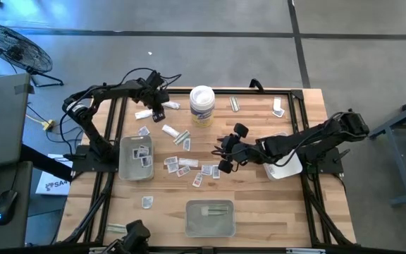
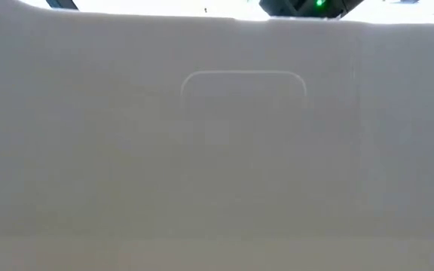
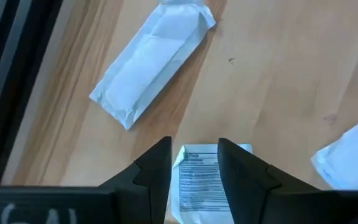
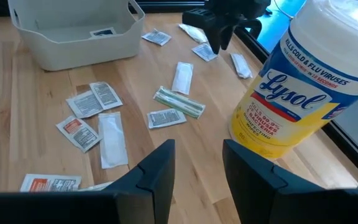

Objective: Pick & Place First Aid Supplies
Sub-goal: Put the blue alcohol pad into the top gray bin

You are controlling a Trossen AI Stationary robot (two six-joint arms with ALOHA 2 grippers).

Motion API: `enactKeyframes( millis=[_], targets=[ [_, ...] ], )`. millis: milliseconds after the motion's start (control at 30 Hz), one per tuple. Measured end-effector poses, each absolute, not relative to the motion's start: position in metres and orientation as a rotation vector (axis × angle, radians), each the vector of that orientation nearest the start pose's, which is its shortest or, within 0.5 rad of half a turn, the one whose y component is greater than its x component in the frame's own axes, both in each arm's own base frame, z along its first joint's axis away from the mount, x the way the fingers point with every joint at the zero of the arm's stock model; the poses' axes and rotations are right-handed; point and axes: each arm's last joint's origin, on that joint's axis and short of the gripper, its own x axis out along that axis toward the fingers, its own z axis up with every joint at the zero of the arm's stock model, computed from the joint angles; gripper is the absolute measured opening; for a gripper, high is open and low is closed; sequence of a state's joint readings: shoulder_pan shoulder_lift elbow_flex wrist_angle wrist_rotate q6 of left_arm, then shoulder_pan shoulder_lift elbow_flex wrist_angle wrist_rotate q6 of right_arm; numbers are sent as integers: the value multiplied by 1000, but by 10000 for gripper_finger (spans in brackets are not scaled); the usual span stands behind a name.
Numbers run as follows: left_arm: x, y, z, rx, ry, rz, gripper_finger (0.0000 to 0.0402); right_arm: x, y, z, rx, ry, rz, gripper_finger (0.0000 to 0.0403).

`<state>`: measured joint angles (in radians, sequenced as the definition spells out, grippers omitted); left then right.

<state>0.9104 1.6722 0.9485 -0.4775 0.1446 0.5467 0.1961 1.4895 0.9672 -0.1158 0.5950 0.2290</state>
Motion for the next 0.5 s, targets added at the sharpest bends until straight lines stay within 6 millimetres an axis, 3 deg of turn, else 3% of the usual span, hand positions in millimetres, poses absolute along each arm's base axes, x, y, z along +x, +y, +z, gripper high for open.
enactKeyframes(
  millis=[500],
  targets=[
    [187, 238, 149, -177, 1158, 485, 126, 311, 50, 242, 3, 536, -444, 129]
  ],
)
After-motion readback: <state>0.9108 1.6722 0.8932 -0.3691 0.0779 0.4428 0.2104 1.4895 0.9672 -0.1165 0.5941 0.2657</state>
